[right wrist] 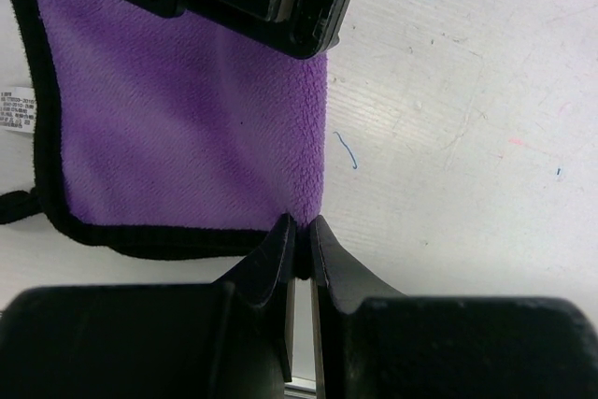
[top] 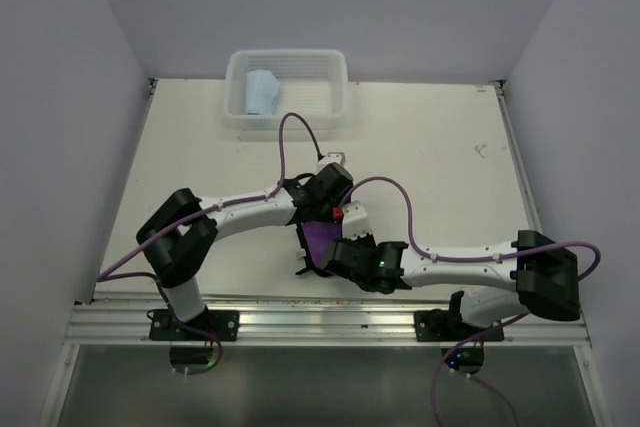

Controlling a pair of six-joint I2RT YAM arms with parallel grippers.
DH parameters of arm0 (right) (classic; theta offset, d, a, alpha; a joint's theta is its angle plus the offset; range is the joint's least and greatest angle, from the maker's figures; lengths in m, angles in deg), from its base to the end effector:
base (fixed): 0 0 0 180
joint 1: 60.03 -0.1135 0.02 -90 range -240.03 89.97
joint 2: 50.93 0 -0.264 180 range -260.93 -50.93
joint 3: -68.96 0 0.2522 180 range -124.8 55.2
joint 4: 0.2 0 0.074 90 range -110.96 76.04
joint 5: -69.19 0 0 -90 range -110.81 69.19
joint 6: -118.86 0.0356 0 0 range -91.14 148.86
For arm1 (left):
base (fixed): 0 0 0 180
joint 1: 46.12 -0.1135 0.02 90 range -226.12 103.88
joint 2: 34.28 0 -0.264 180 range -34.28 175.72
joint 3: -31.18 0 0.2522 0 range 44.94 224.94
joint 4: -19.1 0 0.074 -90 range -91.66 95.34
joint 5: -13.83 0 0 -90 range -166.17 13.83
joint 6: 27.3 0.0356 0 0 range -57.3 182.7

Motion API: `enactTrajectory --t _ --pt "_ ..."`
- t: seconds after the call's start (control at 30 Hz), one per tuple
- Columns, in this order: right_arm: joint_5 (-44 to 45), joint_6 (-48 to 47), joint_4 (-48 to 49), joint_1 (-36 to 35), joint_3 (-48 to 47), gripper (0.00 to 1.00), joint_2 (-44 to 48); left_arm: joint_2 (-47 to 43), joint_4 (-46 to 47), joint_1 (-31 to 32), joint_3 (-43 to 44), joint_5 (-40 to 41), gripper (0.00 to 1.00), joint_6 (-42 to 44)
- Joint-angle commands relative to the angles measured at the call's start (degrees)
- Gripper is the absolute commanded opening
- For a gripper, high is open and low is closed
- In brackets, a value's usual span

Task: Roll the towels
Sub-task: Roll the towel

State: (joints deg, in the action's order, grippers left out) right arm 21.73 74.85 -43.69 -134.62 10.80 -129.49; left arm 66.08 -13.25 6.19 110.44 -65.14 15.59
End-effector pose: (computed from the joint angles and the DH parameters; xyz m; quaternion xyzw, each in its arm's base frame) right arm 0.0891 0.2328 0.1943 -0.1448 0.8999 0.0077 0.4113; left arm 0.2302 -0.2868 0.1949 0.0128 0.9456 -0.1791 0.2714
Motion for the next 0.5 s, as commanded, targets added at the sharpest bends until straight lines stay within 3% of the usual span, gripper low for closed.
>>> enactTrajectory --t 0.0,0.47 --pt "3.16 1.46 1.0 -0.47 -0.07 0.0 0.87 0.45 -0.83 0.33 2.53 1.89 0.57 0.71" --pt "4.48 2.34 0.47 -0.91 -0.86 0.0 -1.77 -0.16 -1.45 0.33 2.97 1.63 0.62 0.88"
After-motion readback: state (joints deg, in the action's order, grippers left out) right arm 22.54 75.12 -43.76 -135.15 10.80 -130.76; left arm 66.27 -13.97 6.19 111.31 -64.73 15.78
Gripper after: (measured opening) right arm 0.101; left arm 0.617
